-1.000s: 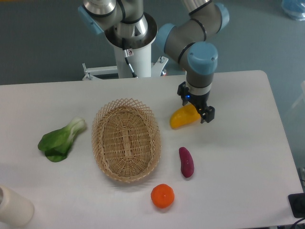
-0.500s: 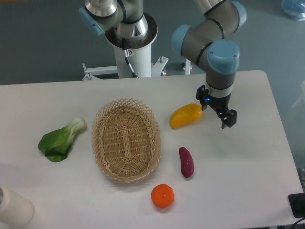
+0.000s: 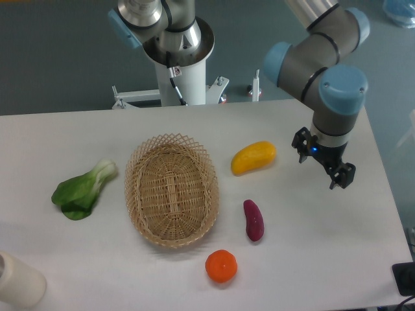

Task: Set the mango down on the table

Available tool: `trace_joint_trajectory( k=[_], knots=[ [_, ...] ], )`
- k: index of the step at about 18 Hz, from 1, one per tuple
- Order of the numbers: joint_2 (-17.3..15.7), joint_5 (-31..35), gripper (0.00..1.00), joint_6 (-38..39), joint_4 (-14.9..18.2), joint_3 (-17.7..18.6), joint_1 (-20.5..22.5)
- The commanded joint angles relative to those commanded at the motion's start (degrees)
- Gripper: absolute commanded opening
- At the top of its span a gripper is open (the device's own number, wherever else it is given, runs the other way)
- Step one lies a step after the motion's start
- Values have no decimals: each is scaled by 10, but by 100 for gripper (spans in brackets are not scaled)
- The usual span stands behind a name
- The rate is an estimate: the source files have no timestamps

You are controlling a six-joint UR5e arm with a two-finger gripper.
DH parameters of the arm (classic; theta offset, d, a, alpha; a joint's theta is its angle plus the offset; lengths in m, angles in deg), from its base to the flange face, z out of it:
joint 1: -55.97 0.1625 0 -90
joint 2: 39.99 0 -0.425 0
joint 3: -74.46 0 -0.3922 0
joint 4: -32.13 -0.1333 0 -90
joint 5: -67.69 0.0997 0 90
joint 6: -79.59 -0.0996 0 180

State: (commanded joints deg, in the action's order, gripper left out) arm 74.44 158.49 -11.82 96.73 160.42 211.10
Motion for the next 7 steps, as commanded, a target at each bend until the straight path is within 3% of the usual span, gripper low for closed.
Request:
trace_joint_trajectory(
  k=[7],
  knots=[
    [2,-11,100,2,-1,3,-2]
  ],
)
